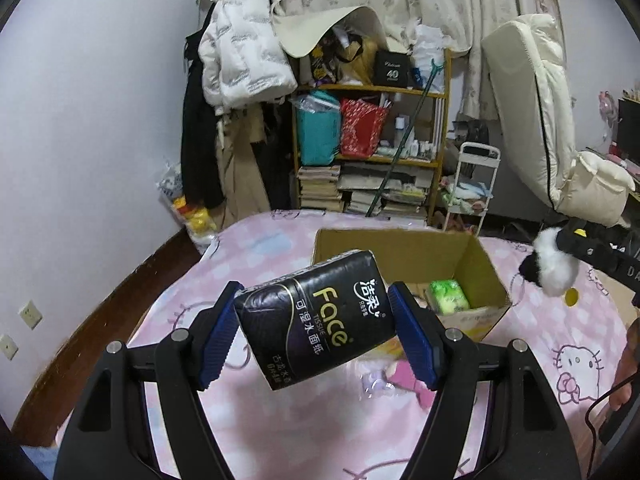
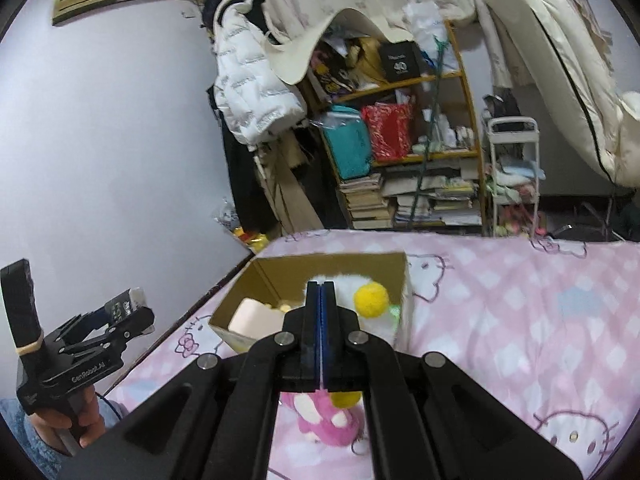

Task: Organize soft objects
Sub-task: 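Lift the tissue pack and pompom keychain over the box and release them inside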

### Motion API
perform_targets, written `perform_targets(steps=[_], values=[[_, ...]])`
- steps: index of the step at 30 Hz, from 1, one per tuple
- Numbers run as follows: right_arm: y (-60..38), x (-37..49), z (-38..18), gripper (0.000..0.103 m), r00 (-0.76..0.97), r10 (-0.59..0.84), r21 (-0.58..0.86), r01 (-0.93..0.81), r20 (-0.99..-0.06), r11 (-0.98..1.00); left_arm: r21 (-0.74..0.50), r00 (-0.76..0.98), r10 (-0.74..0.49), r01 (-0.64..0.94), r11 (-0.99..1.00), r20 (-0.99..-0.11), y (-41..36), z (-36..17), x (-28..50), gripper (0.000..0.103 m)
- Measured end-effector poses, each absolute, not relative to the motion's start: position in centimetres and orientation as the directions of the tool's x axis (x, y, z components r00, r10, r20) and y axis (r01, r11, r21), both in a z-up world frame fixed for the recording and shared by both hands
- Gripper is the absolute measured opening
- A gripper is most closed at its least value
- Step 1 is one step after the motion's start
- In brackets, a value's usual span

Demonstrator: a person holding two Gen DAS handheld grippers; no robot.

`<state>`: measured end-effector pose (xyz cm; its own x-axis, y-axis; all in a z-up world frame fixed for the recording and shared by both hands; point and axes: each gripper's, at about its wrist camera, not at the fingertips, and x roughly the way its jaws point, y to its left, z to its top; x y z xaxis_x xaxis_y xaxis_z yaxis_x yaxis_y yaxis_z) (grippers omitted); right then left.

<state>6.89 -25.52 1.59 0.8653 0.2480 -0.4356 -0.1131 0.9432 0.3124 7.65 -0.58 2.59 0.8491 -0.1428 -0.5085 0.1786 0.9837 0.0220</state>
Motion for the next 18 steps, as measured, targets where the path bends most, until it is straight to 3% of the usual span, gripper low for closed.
perform_targets(steps=[10, 18], values=[[-24.6, 11.5, 2.5, 0.001, 0.860, 0.284, 0.278, -0.175, -0.423, 0.945, 0.097, 0.875, -0.189, 0.257, 0.961, -0.446, -3.6, 4.6, 11.7, 0.073], [-24.5, 13.7, 0.9, 0.001, 0.851, 0.290, 0.276, -0.179, -0.438, 0.944, 0.066, 0.837, -0.240, 0.311, 0.948, -0.491, -5.9, 2.4, 16.4, 0.073]])
